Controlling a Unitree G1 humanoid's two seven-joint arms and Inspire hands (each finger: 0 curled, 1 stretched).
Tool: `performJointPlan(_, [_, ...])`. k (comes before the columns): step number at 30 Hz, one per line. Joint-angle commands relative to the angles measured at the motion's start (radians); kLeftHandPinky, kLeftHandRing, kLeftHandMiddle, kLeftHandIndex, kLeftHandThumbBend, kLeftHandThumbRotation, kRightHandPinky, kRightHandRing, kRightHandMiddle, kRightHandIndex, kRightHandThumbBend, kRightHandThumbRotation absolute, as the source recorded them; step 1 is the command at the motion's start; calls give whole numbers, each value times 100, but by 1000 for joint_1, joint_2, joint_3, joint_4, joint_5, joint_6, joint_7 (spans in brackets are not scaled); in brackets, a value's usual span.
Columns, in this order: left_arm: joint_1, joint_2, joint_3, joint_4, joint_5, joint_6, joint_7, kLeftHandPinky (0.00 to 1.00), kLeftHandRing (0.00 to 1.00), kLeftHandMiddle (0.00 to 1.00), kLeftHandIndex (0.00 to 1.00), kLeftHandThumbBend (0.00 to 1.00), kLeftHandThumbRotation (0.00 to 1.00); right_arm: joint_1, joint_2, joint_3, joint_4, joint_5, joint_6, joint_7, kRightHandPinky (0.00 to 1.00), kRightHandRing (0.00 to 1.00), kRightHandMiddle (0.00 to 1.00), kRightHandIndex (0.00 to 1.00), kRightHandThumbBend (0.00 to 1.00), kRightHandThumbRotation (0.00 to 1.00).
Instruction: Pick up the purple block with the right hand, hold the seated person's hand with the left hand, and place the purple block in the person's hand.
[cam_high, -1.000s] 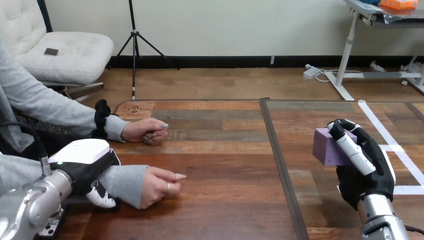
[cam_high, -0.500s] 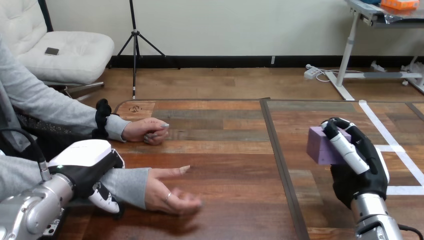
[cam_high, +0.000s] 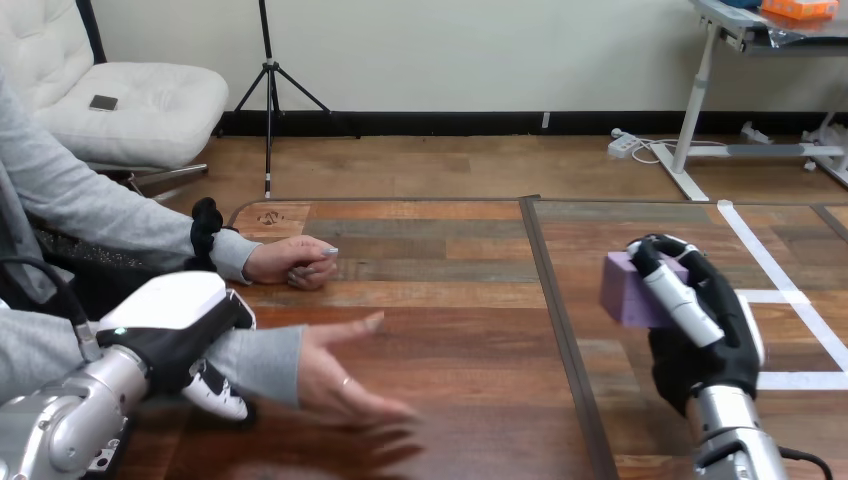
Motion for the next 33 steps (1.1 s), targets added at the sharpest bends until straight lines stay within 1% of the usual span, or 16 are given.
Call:
performJointPlan(1, [-84, -2, 77, -128, -44, -12, 34, 14, 21, 30, 33, 70, 0, -36, 36, 30, -56, -17, -42, -6, 31, 37, 42, 42, 87, 0])
performJointPlan(10, [-95, -11, 82, -137, -60, -32, 42, 14, 21, 29, 33, 70, 0, -34, 64, 57, -75, -47, -37, -29, 31, 37, 42, 42, 86, 0])
performJointPlan(12, [-98, -12, 83, -133, -64, -52, 56, 13, 20, 29, 32, 70, 0, -33, 70, 65, -78, -56, -37, -35, 32, 37, 42, 42, 86, 0])
performJointPlan(15, [-102, -16, 83, -132, -69, -65, 67, 13, 20, 29, 32, 71, 0, -35, 81, 72, -78, -67, -42, -44, 32, 37, 42, 42, 87, 0])
performJointPlan(19, [-108, -19, 82, -138, -75, -66, 62, 13, 19, 28, 31, 70, 0, -39, 91, 80, -72, -77, -46, -50, 32, 37, 42, 42, 88, 0])
performJointPlan(23, [-115, -28, 83, -143, -76, -70, 71, 12, 19, 28, 31, 69, 0, -42, 102, 94, -69, -83, -43, -58, 32, 37, 41, 42, 89, 0])
performJointPlan(28, [-126, -36, 82, -140, -78, -80, 78, 12, 19, 27, 30, 70, 0, -47, 111, 107, -56, -85, -50, -59, 31, 36, 41, 42, 90, 0])
performJointPlan(33, [-139, -44, 81, -142, -82, -81, 78, 12, 18, 27, 29, 71, 0, -46, 119, 126, -55, -99, -39, -71, 31, 36, 41, 41, 91, 0])
